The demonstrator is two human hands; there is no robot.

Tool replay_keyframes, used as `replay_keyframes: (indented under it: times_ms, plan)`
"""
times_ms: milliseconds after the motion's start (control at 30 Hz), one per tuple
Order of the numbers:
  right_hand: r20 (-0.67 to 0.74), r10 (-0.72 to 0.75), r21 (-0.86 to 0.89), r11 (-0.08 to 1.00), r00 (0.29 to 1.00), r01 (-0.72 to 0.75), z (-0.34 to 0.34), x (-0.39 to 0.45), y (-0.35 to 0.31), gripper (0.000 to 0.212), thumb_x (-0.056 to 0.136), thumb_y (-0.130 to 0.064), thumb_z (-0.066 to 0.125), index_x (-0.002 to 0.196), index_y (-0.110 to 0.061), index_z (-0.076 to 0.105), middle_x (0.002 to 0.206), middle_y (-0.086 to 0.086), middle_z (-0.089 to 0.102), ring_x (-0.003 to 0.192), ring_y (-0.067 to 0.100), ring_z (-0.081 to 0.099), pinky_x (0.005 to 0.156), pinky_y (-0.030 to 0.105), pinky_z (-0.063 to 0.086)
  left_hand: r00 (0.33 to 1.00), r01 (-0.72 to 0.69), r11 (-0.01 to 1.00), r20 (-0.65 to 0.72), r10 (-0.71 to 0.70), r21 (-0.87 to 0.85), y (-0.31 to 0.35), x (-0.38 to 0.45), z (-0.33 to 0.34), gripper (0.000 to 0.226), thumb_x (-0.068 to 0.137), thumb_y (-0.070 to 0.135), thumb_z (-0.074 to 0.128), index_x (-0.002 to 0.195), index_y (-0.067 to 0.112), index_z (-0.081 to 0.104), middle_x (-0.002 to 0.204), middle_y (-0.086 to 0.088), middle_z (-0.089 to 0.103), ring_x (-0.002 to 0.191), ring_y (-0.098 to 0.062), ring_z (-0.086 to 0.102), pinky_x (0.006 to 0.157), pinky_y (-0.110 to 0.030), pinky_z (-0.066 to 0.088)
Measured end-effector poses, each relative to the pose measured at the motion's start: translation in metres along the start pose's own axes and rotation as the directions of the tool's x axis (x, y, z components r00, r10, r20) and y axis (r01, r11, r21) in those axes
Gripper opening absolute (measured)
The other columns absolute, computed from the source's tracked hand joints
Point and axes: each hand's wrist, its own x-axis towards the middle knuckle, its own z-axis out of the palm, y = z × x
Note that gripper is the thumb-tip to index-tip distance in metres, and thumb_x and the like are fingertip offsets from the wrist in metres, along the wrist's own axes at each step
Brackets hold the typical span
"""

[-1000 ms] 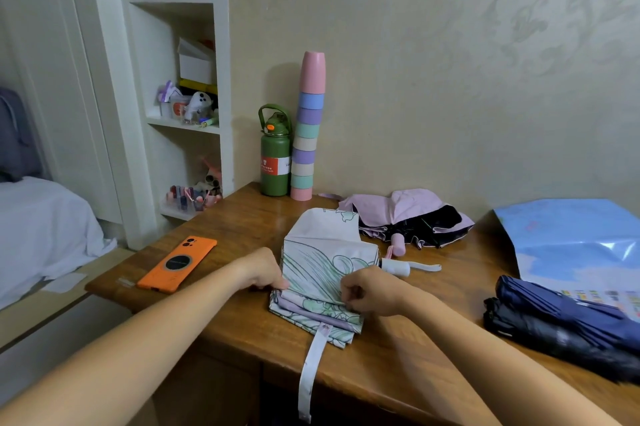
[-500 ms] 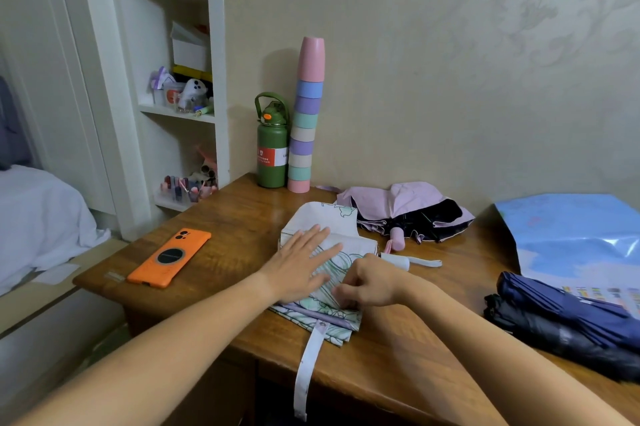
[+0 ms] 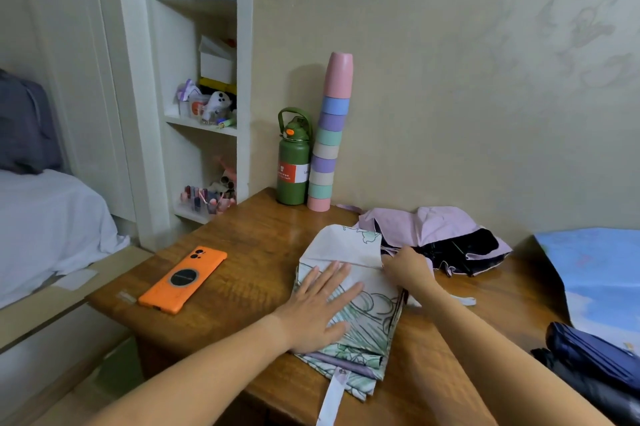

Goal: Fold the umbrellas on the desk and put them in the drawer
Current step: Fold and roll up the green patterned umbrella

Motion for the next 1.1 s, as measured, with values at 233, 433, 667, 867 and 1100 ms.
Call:
replay_keyframes:
  times_ms: [233, 433, 667, 867, 1100]
  plan:
    - [0.247, 0.164, 0.555, 0.784, 0.955, -0.279, 0.007, 0.033, -0.015, 0.024, 0.091, -0.022, 0.066, 0.073, -0.010, 0.056, 0.065, 0.004, 0.051, 0.055, 0.019, 0.043, 0.053, 0.027, 0.031, 1.000, -0.018, 0.997, 0.000, 0.018, -0.081, -0.001, -0.002, -0.003, 0.071, 0.108, 0.052, 0.027, 0.159, 0.041, -0.021, 0.162, 0.008, -0.040, 0.145, -0.011, -0.043, 0.120, -0.045, -0.022]
    - [0.293, 0.164, 0.706, 0.627, 0.942, -0.329, -0.007, 0.038, -0.024, 0.027, 0.088, -0.025, 0.078, 0.095, -0.003, 0.064, 0.082, 0.011, 0.059, 0.068, 0.025, 0.054, 0.057, 0.029, 0.038, 1.000, -0.023, 0.993, -0.007, 0.022, -0.116, -0.003, -0.002, -0.003, 0.071, 0.108, 0.052, 0.028, 0.159, 0.042, -0.019, 0.163, 0.009, -0.039, 0.146, -0.009, -0.042, 0.120, -0.043, -0.022]
    - [0.086, 0.009, 0.766, 0.638, 0.996, -0.072, -0.021, 0.013, -0.047, 0.060, 0.090, -0.014, 0.076, 0.141, -0.001, 0.046, 0.105, 0.023, 0.064, 0.088, 0.037, 0.062, 0.074, 0.032, 0.053, 1.000, -0.010, 0.993, 0.012, 0.011, -0.121, -0.003, -0.002, -0.004, 0.070, 0.108, 0.053, 0.028, 0.159, 0.045, -0.019, 0.163, 0.010, -0.038, 0.146, -0.009, -0.042, 0.123, -0.045, -0.020]
    - [-0.106, -0.226, 0.753, 0.618, 0.968, 0.226, -0.033, -0.005, -0.037, 0.037, 0.087, -0.020, 0.077, 0.122, -0.028, 0.070, 0.117, 0.004, 0.072, 0.098, 0.011, 0.069, 0.084, 0.021, 0.055, 0.998, -0.017, 0.993, -0.060, 0.010, -0.113, -0.003, -0.001, 0.002, 0.071, 0.106, 0.055, 0.030, 0.160, 0.045, -0.015, 0.166, 0.011, -0.032, 0.148, -0.008, -0.038, 0.122, -0.039, -0.023]
    - [0.008, -0.437, 0.720, 0.627, 0.899, 0.299, -0.045, -0.049, -0.011, 0.056, 0.081, -0.024, 0.086, 0.131, -0.033, 0.064, 0.111, 0.000, 0.068, 0.102, 0.012, 0.066, 0.093, 0.019, 0.053, 0.849, -0.008, 0.700, -0.375, -0.373, -0.714, -0.004, 0.000, -0.008, 0.041, 0.102, 0.035, 0.048, 0.139, 0.027, 0.034, 0.140, 0.000, 0.035, 0.126, 0.008, 0.040, 0.106, -0.032, 0.042]
